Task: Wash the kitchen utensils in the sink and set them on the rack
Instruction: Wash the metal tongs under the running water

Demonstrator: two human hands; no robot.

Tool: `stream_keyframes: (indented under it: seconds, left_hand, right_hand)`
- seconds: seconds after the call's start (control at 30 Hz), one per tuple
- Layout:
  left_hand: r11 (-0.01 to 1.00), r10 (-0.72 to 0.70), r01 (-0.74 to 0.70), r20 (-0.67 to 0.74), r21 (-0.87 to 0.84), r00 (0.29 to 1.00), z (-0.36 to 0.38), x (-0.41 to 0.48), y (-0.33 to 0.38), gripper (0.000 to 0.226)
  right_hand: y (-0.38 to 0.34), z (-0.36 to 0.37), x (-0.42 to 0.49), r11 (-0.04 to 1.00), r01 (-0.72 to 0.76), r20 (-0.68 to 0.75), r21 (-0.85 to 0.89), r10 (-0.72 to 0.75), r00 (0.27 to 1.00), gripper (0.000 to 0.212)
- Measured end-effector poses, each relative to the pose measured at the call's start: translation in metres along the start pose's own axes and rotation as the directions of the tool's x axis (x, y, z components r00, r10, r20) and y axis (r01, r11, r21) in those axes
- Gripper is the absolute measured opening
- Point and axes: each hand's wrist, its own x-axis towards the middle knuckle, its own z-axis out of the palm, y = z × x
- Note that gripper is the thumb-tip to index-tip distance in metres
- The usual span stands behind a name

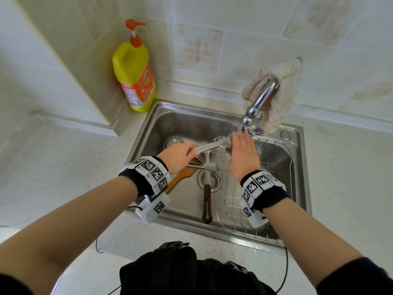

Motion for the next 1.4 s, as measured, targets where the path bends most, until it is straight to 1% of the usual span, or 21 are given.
stream_keyframes:
  seconds: [0.03, 0.13, 0.17, 0.2, 0.27, 0.33, 0.43, 0.5, 0.53, 0.6, 0.67, 0.7, 0.77, 0.83, 0.97, 1.07, 1.1, 1.2, 1.23, 1.33, 1.4]
  left_hand:
    - [1.0, 0.007, -0.007, 0.0, 0.008, 1.0, 0.0, 0.0, 0.001, 0.015]
    - [0.999, 0.042, -0.042, -0.007, 0.019, 0.999, -0.001, 0.001, 0.002, 0.012]
    - [0.998, 0.051, -0.051, -0.003, 0.022, 0.999, -0.002, 0.002, 0.003, 0.011]
    - [0.998, 0.055, -0.055, 0.004, 0.026, 0.998, -0.002, 0.002, 0.003, 0.01]
    - [0.999, 0.039, -0.039, 0.023, 0.025, 0.999, 0.0, 0.0, 0.002, 0.011]
    - [1.0, 0.007, -0.009, 0.039, 0.03, 0.999, 0.002, -0.003, -0.003, 0.014]
    - [0.998, -0.058, 0.058, 0.052, 0.005, 0.997, 0.005, -0.001, -0.012, 0.03]
    - [0.992, -0.105, 0.106, 0.016, -0.07, 0.994, 0.006, 0.0, -0.016, 0.04]
    - [0.985, -0.124, 0.122, -0.012, -0.118, 0.992, 0.006, -0.001, -0.017, 0.04]
    - [0.974, -0.139, 0.127, -0.054, -0.19, 0.989, 0.004, -0.002, -0.018, 0.038]
    - [0.97, -0.123, 0.104, -0.074, -0.221, 0.99, 0.004, -0.002, -0.017, 0.038]
    - [0.969, -0.114, 0.093, -0.08, -0.228, 0.99, 0.004, -0.001, -0.015, 0.038]
    - [0.968, -0.097, 0.072, -0.094, -0.241, 0.991, 0.007, 0.0, -0.01, 0.038]
    - [0.966, -0.08, 0.047, -0.119, -0.256, 0.99, 0.01, 0.001, -0.007, 0.037]
    - [0.987, -0.016, -0.011, -0.164, -0.162, 0.986, 0.007, -0.001, -0.001, 0.033]
    - [0.993, 0.027, -0.043, -0.15, -0.107, 0.988, 0.007, 0.0, 0.002, 0.029]
    - [0.994, 0.034, -0.049, -0.145, -0.103, 0.989, 0.008, -0.001, 0.003, 0.029]
    - [0.994, 0.036, -0.049, -0.137, -0.093, 0.99, 0.009, -0.002, 0.001, 0.028]
    - [0.995, 0.031, -0.043, -0.133, -0.09, 0.991, 0.01, -0.002, 0.001, 0.028]
    - [0.995, 0.026, -0.038, -0.127, -0.093, 0.992, 0.012, -0.001, 0.002, 0.028]
    - [0.995, 0.026, -0.038, -0.126, -0.09, 0.992, 0.012, 0.0, 0.001, 0.028]
  right_hand:
    - [-0.003, -0.001, 0.0, 1.0, 0.006, -0.001, -0.015, -0.006, 1.0, 0.08]
    - [-0.019, 0.004, -0.003, 0.97, 0.243, -0.027, 0.026, -0.243, 0.97, 0.077]
    - [-0.018, 0.002, -0.002, 0.964, 0.262, -0.023, 0.04, -0.261, 0.965, 0.077]
    - [-0.013, 0.002, 0.0, 0.972, 0.231, -0.027, 0.054, -0.23, 0.973, 0.077]
    - [0.004, 0.002, 0.007, 0.986, 0.08, -0.014, 0.149, -0.079, 0.997, 0.074]
    - [0.014, 0.003, 0.01, 0.955, -0.052, 0.074, 0.293, 0.031, 0.997, 0.074]
    - [0.02, 0.006, 0.01, 0.875, -0.164, 0.152, 0.455, 0.104, 0.983, 0.08]
    - [0.022, 0.009, 0.005, 0.849, -0.195, 0.183, 0.491, 0.118, 0.976, 0.081]
    - [0.02, 0.012, 0.001, 0.854, -0.179, 0.206, 0.488, 0.087, 0.975, 0.079]
    - [0.013, 0.02, -0.01, 0.892, -0.08, 0.241, 0.446, -0.033, 0.97, 0.077]
    - [0.008, 0.026, -0.016, 0.943, 0.045, 0.218, 0.331, -0.123, 0.968, 0.077]
    - [0.01, 0.027, -0.016, 0.966, 0.086, 0.192, 0.243, -0.135, 0.972, 0.077]
    - [0.016, 0.025, -0.011, 0.993, 0.098, 0.147, 0.064, -0.107, 0.983, 0.077]
    - [0.013, 0.021, -0.009, 0.996, 0.089, 0.125, -0.018, -0.086, 0.988, 0.074]
    - [-0.005, 0.019, -0.008, 0.984, 0.169, 0.166, 0.057, -0.177, 0.97, 0.075]
    - [0.009, 0.017, -0.002, 0.998, 0.039, 0.188, -0.039, -0.031, 0.982, 0.079]
    - [0.009, 0.018, -0.002, 0.998, 0.025, 0.181, -0.056, -0.014, 0.983, 0.08]
    - [-0.005, 0.024, -0.007, 0.987, 0.158, 0.196, 0.025, -0.16, 0.967, 0.078]
    - [-0.005, 0.025, -0.008, 0.985, 0.165, 0.205, 0.043, -0.17, 0.964, 0.078]
    - [0.008, 0.025, -0.007, 0.999, 0.043, 0.186, 0.032, -0.049, 0.981, 0.076]
    - [0.003, 0.028, -0.008, 0.993, 0.076, 0.176, 0.091, -0.091, 0.98, 0.077]
